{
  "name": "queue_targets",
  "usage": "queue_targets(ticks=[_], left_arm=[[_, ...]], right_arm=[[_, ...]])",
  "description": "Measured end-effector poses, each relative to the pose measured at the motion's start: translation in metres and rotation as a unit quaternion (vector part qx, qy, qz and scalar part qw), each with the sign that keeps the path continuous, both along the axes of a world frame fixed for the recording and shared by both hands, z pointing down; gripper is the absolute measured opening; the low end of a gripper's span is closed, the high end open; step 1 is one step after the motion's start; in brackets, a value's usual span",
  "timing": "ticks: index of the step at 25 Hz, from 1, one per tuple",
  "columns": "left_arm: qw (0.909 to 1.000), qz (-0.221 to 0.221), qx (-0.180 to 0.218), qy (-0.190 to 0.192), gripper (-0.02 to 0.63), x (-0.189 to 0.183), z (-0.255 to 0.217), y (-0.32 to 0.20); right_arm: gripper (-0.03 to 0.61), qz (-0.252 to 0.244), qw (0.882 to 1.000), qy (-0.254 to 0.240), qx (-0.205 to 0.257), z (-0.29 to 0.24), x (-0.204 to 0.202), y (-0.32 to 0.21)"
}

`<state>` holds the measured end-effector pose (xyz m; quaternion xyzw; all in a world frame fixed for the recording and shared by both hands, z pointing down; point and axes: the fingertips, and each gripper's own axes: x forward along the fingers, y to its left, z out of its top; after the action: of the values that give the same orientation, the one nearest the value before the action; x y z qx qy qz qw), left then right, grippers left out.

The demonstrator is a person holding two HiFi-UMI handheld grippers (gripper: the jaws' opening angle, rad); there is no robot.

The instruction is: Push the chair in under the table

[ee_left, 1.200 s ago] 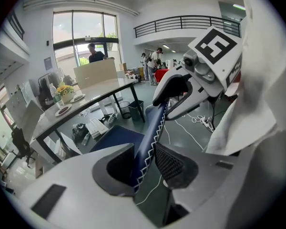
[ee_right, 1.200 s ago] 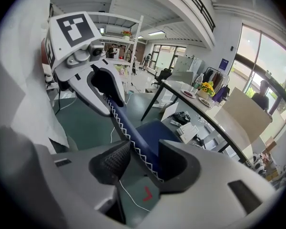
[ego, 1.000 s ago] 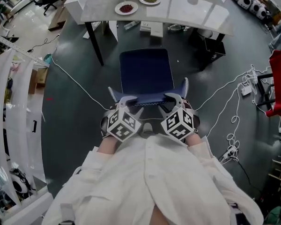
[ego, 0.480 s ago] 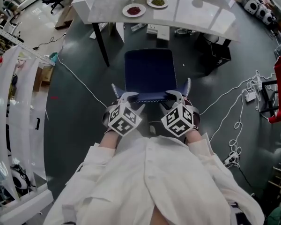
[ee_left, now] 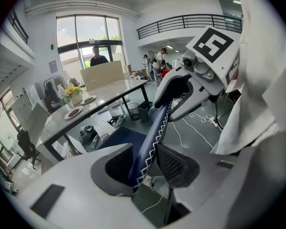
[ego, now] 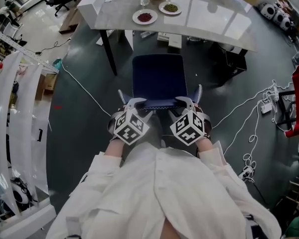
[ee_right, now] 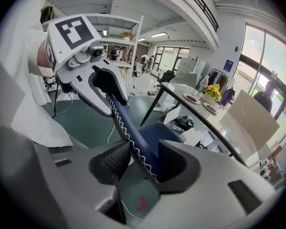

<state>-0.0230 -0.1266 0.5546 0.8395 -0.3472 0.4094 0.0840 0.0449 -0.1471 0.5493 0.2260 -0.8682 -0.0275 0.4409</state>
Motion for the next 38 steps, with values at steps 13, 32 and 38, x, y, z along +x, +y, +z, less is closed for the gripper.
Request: queue_targets(ticks=[13, 32, 38], left_arm=[[0.9997, 0.012, 0.019, -0.011, 0.161, -0.036, -0.002, -0.067], [0.9997, 0.020, 0.005, -0.012, 0.164, -0.062, -0.004, -0.168], [0.9995, 0.029, -0.001, -0.010, 0.164, -0.070, -0.002, -0.194]], right_arm=[[0.189, 0.013, 1.000, -0.010, 0.016, -0.004, -0.035, -0.064], [0.189, 0.036, 0.999, -0.008, 0.005, -0.006, -0.060, -0.163], [0.189, 0.053, 0.999, -0.004, -0.007, -0.003, -0.068, -0.188]])
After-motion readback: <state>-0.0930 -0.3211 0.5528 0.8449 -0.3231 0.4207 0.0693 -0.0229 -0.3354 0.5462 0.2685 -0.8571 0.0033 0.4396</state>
